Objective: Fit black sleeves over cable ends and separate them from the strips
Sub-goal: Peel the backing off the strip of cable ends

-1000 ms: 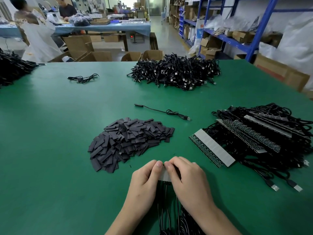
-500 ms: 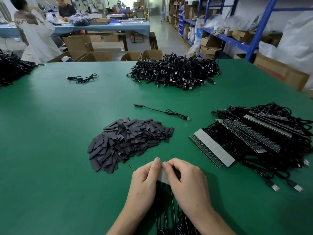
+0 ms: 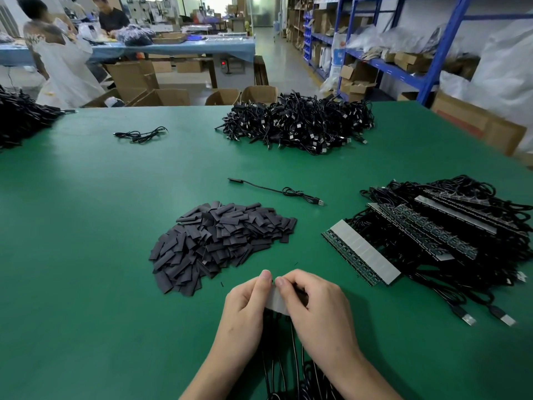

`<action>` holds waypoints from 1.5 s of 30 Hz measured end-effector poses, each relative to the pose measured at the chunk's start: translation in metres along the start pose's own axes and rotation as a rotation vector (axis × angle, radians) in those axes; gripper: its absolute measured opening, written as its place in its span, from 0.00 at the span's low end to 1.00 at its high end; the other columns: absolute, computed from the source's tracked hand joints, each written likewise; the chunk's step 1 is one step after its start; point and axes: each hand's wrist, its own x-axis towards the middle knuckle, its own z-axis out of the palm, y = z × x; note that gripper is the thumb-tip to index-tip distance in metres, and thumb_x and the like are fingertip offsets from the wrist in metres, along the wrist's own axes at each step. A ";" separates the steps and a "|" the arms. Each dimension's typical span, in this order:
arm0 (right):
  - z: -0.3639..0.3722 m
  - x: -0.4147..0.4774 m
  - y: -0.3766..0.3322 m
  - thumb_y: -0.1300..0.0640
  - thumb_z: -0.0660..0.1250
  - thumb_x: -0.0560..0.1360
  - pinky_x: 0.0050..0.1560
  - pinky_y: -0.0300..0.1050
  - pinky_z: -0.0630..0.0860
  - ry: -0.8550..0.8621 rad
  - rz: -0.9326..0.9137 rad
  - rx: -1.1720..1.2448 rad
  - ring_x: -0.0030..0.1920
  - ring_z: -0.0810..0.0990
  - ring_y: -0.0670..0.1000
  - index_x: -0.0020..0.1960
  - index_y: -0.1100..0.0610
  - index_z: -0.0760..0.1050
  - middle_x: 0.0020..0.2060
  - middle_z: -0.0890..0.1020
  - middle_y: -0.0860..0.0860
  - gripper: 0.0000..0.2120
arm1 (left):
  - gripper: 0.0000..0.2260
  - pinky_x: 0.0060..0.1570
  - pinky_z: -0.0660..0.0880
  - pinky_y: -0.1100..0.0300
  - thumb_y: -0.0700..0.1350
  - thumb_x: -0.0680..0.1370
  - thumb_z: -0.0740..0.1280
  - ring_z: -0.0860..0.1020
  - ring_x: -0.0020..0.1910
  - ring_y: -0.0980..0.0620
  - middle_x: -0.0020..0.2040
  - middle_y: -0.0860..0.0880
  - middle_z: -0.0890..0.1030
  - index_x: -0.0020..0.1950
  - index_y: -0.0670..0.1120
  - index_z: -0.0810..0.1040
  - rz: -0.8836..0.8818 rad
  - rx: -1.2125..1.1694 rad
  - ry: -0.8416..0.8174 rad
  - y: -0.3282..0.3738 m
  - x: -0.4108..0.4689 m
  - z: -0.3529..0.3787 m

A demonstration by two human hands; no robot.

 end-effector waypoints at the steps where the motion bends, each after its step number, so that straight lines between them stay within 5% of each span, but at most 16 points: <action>1: 0.000 0.000 0.000 0.45 0.65 0.81 0.32 0.36 0.69 -0.001 0.000 0.001 0.37 0.78 0.45 0.39 0.48 0.76 0.32 0.79 0.40 0.13 | 0.25 0.34 0.62 0.54 0.58 0.82 0.59 0.65 0.32 0.50 0.31 0.48 0.70 0.36 0.38 0.73 0.002 -0.006 -0.002 0.000 0.000 0.000; 5: -0.004 0.002 0.003 0.43 0.65 0.80 0.33 0.36 0.70 -0.075 0.021 0.055 0.37 0.79 0.44 0.40 0.47 0.76 0.33 0.80 0.39 0.13 | 0.26 0.35 0.66 0.57 0.57 0.85 0.59 0.70 0.32 0.53 0.31 0.50 0.75 0.38 0.39 0.79 0.028 0.031 0.013 -0.004 0.000 0.002; 8: -0.013 0.007 0.006 0.40 0.65 0.77 0.41 0.48 0.80 -0.254 0.088 0.181 0.39 0.82 0.44 0.44 0.46 0.80 0.37 0.84 0.41 0.11 | 0.23 0.35 0.69 0.67 0.52 0.86 0.58 0.74 0.31 0.60 0.30 0.55 0.79 0.34 0.49 0.81 0.049 0.068 0.030 -0.004 0.000 0.004; 13: -0.021 0.013 0.010 0.47 0.68 0.80 0.50 0.54 0.81 -0.389 0.168 0.265 0.44 0.84 0.49 0.45 0.47 0.82 0.39 0.85 0.47 0.08 | 0.23 0.33 0.64 0.60 0.57 0.83 0.59 0.66 0.30 0.55 0.29 0.55 0.70 0.32 0.47 0.73 0.064 0.099 0.024 -0.005 -0.001 0.004; 16: -0.023 0.015 0.009 0.49 0.69 0.80 0.53 0.56 0.81 -0.422 0.195 0.310 0.46 0.85 0.51 0.43 0.48 0.82 0.40 0.86 0.48 0.08 | 0.23 0.33 0.62 0.58 0.57 0.82 0.58 0.64 0.31 0.54 0.30 0.54 0.68 0.34 0.43 0.71 0.070 0.100 0.007 -0.008 -0.001 0.004; 24: -0.025 0.017 0.008 0.51 0.70 0.80 0.53 0.58 0.82 -0.438 0.176 0.333 0.44 0.86 0.52 0.42 0.50 0.81 0.39 0.86 0.50 0.08 | 0.22 0.30 0.65 0.68 0.54 0.85 0.57 0.69 0.27 0.61 0.27 0.58 0.74 0.32 0.55 0.75 0.067 0.080 -0.062 -0.005 -0.003 0.002; 32: -0.044 0.027 0.024 0.43 0.69 0.77 0.45 0.40 0.73 -0.689 0.070 0.265 0.38 0.76 0.40 0.40 0.48 0.78 0.34 0.78 0.41 0.11 | 0.22 0.31 0.60 0.61 0.60 0.82 0.57 0.62 0.31 0.58 0.30 0.57 0.64 0.33 0.49 0.65 0.212 0.254 -0.062 -0.007 -0.005 0.007; 36: -0.046 0.028 0.031 0.39 0.70 0.74 0.47 0.49 0.71 -0.760 0.075 0.347 0.41 0.74 0.47 0.46 0.58 0.80 0.38 0.78 0.49 0.20 | 0.23 0.32 0.61 0.60 0.61 0.82 0.57 0.63 0.31 0.57 0.30 0.57 0.66 0.33 0.48 0.67 0.190 0.228 -0.125 -0.010 -0.006 0.007; 40: -0.040 0.025 0.032 0.40 0.69 0.75 0.41 0.51 0.62 -0.750 0.043 0.380 0.39 0.65 0.51 0.42 0.63 0.73 0.36 0.69 0.51 0.24 | 0.24 0.33 0.70 0.62 0.61 0.82 0.57 0.74 0.31 0.58 0.29 0.52 0.80 0.34 0.49 0.77 0.117 0.172 -0.161 -0.010 -0.006 0.008; 45: -0.031 0.022 0.027 0.44 0.68 0.77 0.43 0.50 0.64 -0.714 -0.003 0.458 0.40 0.66 0.51 0.44 0.67 0.71 0.37 0.69 0.53 0.24 | 0.27 0.41 0.74 0.45 0.62 0.81 0.58 0.76 0.36 0.51 0.34 0.43 0.80 0.38 0.42 0.81 0.066 0.098 -0.179 -0.009 -0.001 0.002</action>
